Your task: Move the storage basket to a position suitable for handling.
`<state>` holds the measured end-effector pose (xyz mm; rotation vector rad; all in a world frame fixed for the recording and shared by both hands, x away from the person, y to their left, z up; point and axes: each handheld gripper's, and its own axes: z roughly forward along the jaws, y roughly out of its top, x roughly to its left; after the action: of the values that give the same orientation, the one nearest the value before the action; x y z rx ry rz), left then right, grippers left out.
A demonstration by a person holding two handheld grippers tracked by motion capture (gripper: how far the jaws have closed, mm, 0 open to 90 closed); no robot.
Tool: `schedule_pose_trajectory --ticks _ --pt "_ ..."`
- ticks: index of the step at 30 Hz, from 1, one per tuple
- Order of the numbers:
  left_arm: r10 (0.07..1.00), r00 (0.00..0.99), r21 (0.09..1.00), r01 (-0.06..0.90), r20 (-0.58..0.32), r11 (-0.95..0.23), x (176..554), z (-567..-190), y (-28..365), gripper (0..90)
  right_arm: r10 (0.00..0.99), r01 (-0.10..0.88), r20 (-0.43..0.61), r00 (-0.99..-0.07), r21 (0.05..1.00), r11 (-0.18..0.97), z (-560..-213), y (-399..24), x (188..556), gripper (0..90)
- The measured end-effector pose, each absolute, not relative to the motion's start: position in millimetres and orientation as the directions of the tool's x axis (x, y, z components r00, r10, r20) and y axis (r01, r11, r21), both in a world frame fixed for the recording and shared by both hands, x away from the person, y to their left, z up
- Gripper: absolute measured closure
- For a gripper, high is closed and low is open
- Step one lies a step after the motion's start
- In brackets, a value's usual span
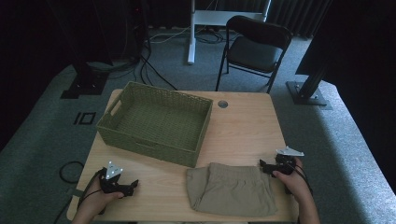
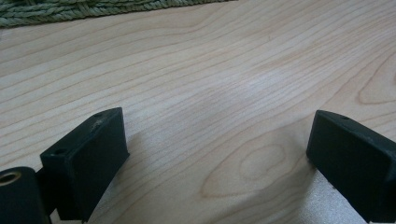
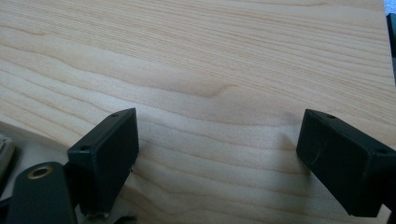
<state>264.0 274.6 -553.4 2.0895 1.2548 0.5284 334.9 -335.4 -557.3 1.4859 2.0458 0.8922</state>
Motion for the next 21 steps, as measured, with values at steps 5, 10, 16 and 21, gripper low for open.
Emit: schedule_pose_trajectory --ticks 5,10,16,21 --pt "0.885 0.465 0.698 0.627 0.019 -0.344 266 -553 278 6.2 0.953 0.656 0.011 -0.302 0.728 0.199 -557 -334 338 13.1" --pt "0.879 0.475 0.696 0.616 0.045 -0.369 272 -551 284 6.2 0.955 0.665 0.013 -0.297 0.721 0.197 -555 -330 344 13.5" --pt "0.881 0.473 0.698 0.624 0.020 -0.351 280 -545 293 6.2 0.954 0.657 0.007 -0.299 0.726 0.201 -549 -326 349 13.5" --pt "0.882 0.472 0.702 0.626 0.006 -0.340 285 -540 299 6.2 0.953 0.656 0.031 -0.302 0.732 0.184 -542 -322 352 13.6"
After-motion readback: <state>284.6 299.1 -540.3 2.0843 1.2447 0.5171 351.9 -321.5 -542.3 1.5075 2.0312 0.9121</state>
